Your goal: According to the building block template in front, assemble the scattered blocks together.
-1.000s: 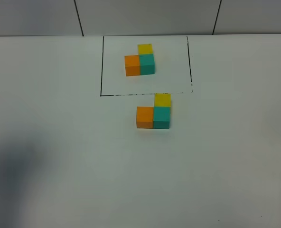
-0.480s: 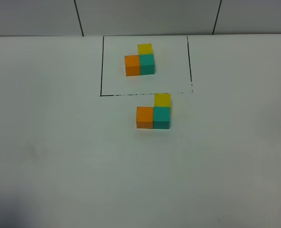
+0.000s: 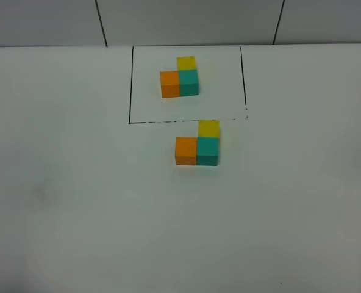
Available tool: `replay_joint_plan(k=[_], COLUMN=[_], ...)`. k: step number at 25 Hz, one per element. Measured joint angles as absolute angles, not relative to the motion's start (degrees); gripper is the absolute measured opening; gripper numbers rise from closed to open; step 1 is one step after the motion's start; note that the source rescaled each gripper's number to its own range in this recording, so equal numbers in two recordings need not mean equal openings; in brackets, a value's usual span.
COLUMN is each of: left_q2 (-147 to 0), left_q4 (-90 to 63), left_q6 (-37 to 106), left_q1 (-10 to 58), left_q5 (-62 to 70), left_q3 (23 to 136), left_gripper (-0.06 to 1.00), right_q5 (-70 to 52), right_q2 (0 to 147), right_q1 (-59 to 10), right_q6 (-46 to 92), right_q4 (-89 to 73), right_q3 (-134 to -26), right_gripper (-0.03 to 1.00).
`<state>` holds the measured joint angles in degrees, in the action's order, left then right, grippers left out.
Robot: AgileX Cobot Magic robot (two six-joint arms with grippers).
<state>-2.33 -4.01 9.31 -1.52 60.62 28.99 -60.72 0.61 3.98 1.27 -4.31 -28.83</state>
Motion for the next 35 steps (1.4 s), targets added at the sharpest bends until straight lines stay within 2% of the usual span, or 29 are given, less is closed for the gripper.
replay_joint_plan(k=[35], left_q2=[0.30], left_q4=[-4.22], left_q6=[7.02], left_q1=[-0.19], left_q5=[60.80], left_q3=[29.00], left_gripper=[0.86], right_q5=[-60.72], right_q2=[0.61], right_q1=[3.98], right_q6=[1.27], right_q4=[-4.31], right_q3=[-28.83], right_gripper=[0.74])
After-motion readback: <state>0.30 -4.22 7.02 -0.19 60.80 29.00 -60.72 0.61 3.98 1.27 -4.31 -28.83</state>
